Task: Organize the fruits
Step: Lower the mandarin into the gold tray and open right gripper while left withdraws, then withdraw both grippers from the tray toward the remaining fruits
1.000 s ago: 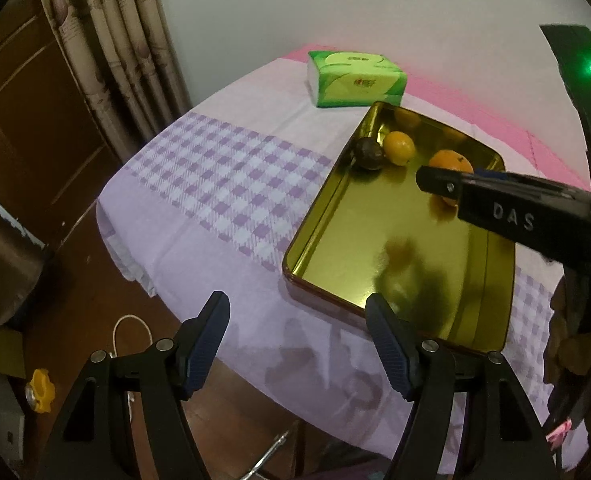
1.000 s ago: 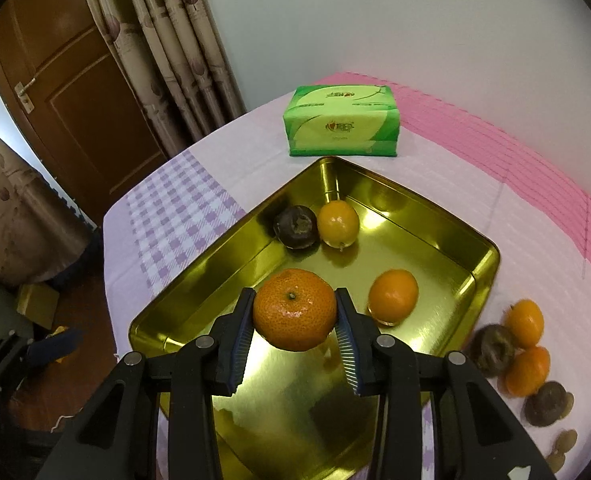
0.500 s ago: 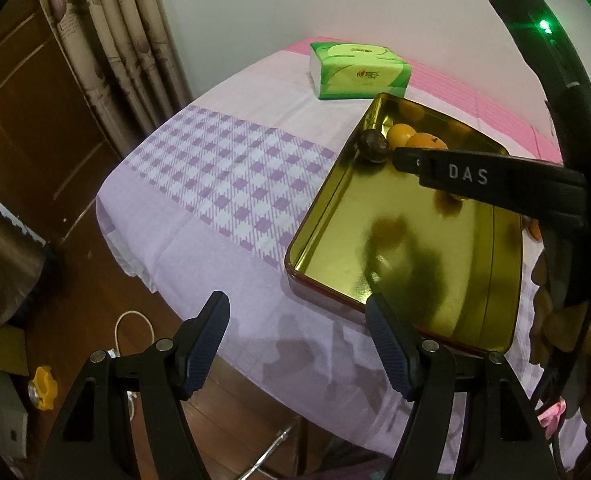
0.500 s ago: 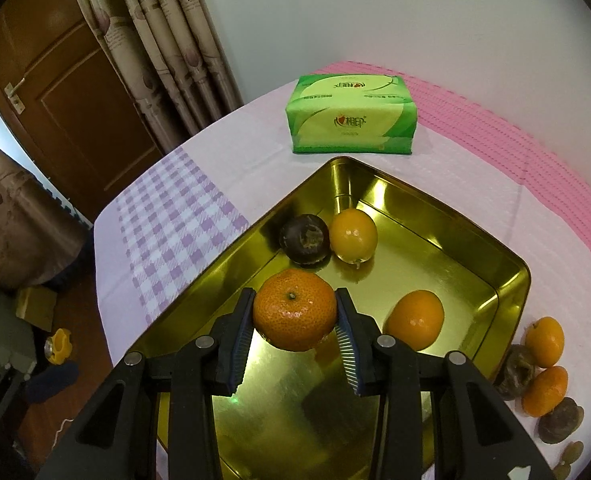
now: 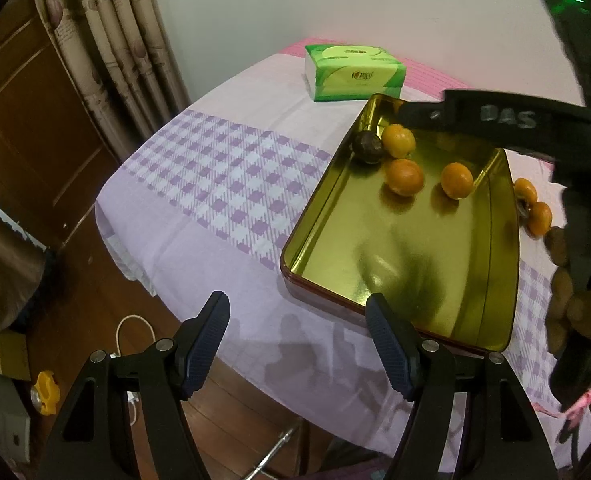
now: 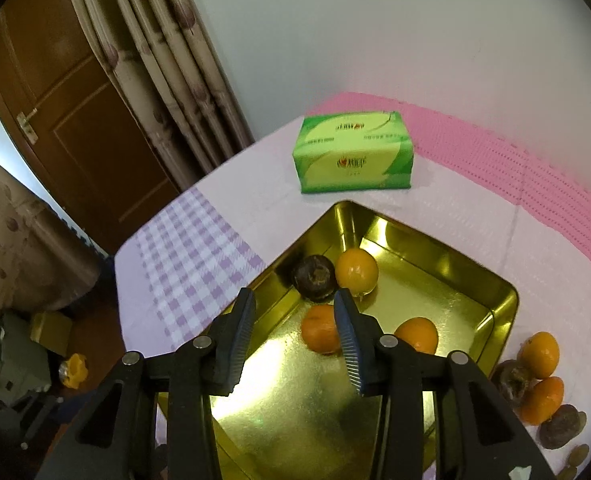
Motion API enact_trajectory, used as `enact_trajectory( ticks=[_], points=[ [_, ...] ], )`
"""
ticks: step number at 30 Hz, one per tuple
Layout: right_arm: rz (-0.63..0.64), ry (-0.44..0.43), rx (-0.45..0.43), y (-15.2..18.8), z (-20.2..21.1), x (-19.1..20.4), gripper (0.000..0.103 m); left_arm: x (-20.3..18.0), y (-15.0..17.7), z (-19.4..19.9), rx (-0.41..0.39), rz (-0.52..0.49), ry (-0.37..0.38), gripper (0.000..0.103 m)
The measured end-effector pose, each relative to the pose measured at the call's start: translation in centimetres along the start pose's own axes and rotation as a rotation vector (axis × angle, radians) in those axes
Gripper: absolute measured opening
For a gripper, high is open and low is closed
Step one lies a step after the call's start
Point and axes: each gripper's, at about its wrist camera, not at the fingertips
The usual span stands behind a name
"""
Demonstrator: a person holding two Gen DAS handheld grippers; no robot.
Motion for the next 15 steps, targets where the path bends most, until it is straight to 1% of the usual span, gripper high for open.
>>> enact_trajectory(
  ticks=[4, 7, 10, 14, 15],
  points=[
    [-0.021, -0.001, -0.069, 0.9, 2.7, -0.8, 0.046, -0.2, 0.1, 0.1, -0.006, -0.009, -0.001, 0.071],
    [-0.054, 0.027, -0.114, 2.2, 5.0, -1.9, 0.049, -0.4, 0.1, 0.2, -0.019, -0.017, -0.005, 0.071],
    [-0.097, 0.066, -0.145, 4.3, 7.2, -3.6, 0.053, -0.6, 0.2, 0.5, -0.032, -0.027, -0.013, 0.071],
    [-0.131, 0.179, -0.141, 8.4, 10.4, -6.4, 0.054, -0.8, 0.4, 1.0, -0.051, -0.036, -0.014, 0.071],
    [-0.146, 0.224, -0.131, 10.1, 11.4, -7.6, 0.054, -0.8, 0.4, 1.2, -0.057, -0.038, -0.013, 0.071]
  ],
)
Point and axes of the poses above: each gripper's, at about its wrist camera, not at the fingertips, and z roughly against the way its jaws point, x to its left, y to its underside, and after that the axes turned 9 degrees about z, right-handed
